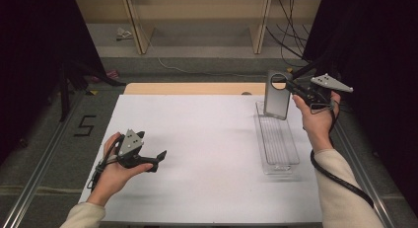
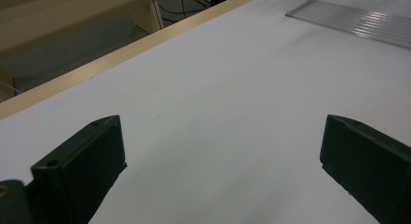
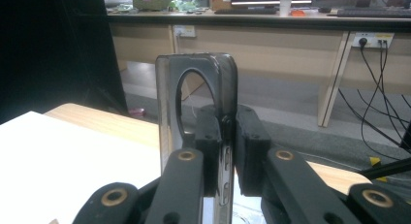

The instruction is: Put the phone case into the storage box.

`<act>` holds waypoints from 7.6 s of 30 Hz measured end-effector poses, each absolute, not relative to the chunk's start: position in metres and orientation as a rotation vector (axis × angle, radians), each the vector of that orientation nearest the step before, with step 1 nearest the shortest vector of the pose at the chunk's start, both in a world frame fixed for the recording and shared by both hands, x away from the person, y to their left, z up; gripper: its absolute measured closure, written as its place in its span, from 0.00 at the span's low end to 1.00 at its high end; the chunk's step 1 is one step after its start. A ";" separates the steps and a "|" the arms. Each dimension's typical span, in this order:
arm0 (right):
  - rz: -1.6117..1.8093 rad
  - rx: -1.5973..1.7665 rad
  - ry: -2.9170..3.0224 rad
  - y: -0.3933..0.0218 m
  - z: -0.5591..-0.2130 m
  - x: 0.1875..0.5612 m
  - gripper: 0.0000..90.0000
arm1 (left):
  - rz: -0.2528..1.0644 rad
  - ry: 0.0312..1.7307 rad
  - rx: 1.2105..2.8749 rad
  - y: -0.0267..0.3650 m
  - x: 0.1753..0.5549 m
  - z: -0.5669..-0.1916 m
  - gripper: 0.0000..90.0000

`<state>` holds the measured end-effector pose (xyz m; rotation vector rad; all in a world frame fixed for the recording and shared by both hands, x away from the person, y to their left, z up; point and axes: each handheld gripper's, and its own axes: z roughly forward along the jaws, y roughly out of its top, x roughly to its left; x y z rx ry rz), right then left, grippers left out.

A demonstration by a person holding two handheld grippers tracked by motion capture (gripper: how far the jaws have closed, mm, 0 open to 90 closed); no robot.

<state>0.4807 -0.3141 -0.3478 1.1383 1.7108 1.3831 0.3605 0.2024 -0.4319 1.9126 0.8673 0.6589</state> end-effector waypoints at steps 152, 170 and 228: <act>1.289 1.185 1.799 -0.303 -0.381 0.513 0.91 | 0.662 0.874 1.911 0.203 0.360 -0.432 0.02; 1.279 1.189 1.813 -0.302 -0.386 0.515 0.91 | 0.661 0.875 1.911 0.203 0.360 -0.433 0.02; 1.250 1.226 1.850 -0.303 -0.402 0.524 0.91 | 0.659 0.875 1.916 0.203 0.360 -0.434 0.02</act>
